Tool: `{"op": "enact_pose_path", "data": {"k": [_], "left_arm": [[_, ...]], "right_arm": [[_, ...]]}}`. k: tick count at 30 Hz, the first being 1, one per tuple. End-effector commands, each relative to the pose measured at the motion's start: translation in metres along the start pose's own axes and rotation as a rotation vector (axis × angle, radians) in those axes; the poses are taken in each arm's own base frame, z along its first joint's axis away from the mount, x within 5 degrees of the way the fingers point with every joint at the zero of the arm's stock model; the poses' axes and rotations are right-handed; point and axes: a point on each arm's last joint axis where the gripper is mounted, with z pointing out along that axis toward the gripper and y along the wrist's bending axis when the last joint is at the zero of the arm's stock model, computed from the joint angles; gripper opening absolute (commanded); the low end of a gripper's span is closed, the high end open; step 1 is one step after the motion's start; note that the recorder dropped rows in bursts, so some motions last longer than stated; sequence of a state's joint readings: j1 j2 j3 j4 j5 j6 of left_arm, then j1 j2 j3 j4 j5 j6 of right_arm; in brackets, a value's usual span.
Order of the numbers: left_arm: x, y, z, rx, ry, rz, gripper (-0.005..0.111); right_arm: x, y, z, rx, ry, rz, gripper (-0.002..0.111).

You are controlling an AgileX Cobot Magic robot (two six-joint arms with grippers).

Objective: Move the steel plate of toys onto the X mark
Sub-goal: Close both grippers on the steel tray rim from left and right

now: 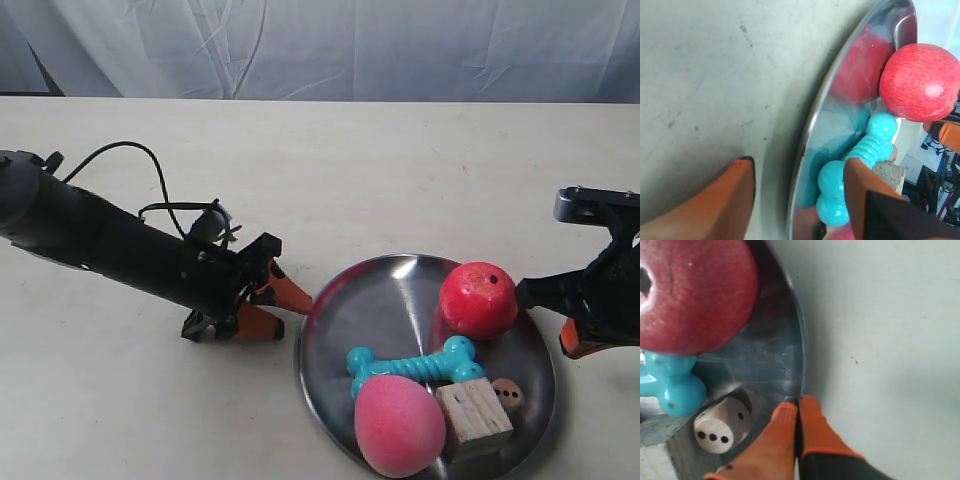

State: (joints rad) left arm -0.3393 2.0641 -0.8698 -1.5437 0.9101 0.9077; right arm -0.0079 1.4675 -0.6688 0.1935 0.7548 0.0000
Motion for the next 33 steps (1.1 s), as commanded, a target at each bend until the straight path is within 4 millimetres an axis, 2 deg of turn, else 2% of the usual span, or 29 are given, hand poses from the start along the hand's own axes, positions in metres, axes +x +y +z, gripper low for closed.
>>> {"op": "enact_pose_path", "data": {"k": [1, 6, 14, 18, 30, 33], "left_arm": [[0.005, 0.002, 0.011, -0.039, 0.012, 0.022, 0.052], [0.014, -0.002, 0.025, -0.098, 0.023, 0.112, 0.052], [0.011, 0.001, 0.025, -0.131, -0.002, 0.114, 0.047], [0.01, 0.002, 0.025, -0.146, -0.013, 0.115, 0.038], [0.006, 0.008, 0.024, -0.214, -0.05, 0.143, -0.001], [0.006, 0.008, 0.023, -0.221, -0.052, 0.155, 0.0]], "right_arm": [[0.0, -0.001, 0.001, -0.001, -0.001, 0.006, -0.001], [0.001, -0.001, 0.001, -0.002, 0.002, 0.007, -0.001], [0.001, 0.0, 0.001, -0.005, 0.004, 0.01, -0.001], [0.001, 0.0, 0.001, -0.008, 0.004, 0.013, -0.001], [0.001, 0.0, 0.001, -0.008, 0.004, 0.013, -0.001], [0.001, 0.0, 0.001, -0.008, 0.007, 0.013, -0.001]]}}
